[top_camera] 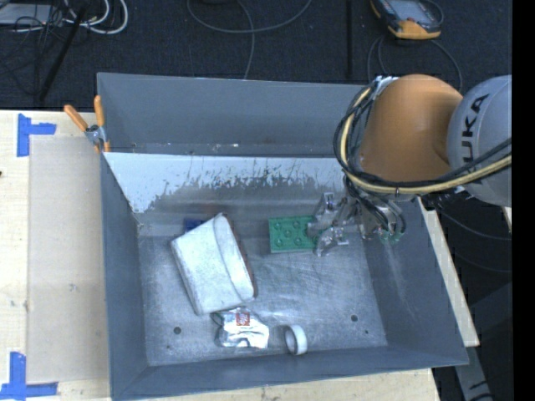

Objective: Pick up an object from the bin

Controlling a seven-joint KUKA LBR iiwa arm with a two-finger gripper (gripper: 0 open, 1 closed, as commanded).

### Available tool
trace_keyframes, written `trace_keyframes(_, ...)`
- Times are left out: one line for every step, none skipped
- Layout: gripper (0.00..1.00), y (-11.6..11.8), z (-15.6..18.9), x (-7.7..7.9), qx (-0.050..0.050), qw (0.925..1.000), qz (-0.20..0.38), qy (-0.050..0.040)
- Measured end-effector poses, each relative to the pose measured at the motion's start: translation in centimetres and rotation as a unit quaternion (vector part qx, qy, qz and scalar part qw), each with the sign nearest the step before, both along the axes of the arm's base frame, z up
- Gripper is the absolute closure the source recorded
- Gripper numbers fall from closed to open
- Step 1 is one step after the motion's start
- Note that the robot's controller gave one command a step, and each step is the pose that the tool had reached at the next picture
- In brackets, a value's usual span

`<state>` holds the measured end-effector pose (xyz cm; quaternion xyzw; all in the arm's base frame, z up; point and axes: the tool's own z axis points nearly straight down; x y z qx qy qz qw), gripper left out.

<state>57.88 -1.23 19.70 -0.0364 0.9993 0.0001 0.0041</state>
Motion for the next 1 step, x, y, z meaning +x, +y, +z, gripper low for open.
trace_keyframes(1.0, -0.91, 10.17, -2.26, -0.001, 0.9943, 0.106, 0.0004)
